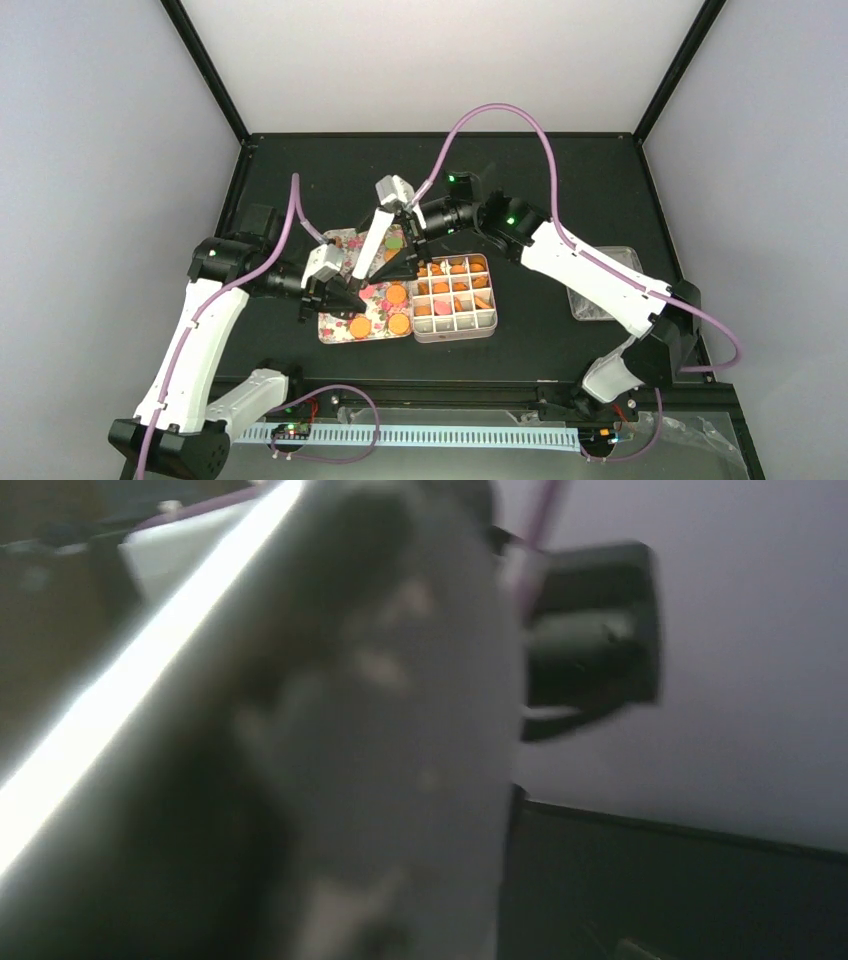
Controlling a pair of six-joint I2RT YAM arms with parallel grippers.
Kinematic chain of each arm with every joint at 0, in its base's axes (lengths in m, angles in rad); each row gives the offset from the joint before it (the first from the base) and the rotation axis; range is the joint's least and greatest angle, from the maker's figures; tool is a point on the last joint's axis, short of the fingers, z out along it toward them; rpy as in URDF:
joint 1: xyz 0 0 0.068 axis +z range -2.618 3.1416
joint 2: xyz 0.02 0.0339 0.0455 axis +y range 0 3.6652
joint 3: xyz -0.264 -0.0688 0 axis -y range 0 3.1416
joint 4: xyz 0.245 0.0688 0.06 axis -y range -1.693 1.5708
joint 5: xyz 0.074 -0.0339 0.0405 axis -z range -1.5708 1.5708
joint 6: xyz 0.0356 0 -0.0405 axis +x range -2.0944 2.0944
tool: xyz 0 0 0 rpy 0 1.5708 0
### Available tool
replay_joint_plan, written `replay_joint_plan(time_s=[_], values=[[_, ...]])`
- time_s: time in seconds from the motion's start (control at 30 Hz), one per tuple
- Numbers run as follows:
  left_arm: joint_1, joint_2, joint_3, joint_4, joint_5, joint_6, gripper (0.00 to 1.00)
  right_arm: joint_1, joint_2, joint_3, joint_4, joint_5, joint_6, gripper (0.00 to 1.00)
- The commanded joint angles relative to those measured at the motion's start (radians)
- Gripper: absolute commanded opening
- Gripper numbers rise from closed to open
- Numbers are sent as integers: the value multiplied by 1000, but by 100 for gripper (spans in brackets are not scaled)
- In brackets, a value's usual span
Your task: Pack the cookies
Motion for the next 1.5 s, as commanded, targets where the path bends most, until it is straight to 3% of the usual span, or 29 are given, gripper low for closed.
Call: replay_joint_plan(time_s=[0.0,0.17,0.53,0.77,1.03,1.27,1.3,1.37,1.47], values=[[4,-49,-1,269,-152,-219,3,-24,-66,-75,177,228,222,100],[3,-99,-34,390,-227,-296,4,-26,-67,-68,112,329,248,98],[3,-107,-54,422,-247,-307,4,-25,-34,-71,141,103,291,77],[4,-116,-65,504,-263,-380,5,-24,-16,-85,153,138,310,66],[4,-153,-114,628,-312,-479,5,-10,-47,-215,423,218,417,43],[4,-192,-151,721,-396,-517,3,-10,-30,-217,399,244,418,41],[4,-199,-160,736,-404,-525,3,-11,-28,-219,400,255,421,43],[4,-211,-179,766,-423,-542,2,-11,-20,-223,397,288,428,62],[4,-219,-192,788,-427,-561,1,-10,-22,-259,477,316,474,65]])
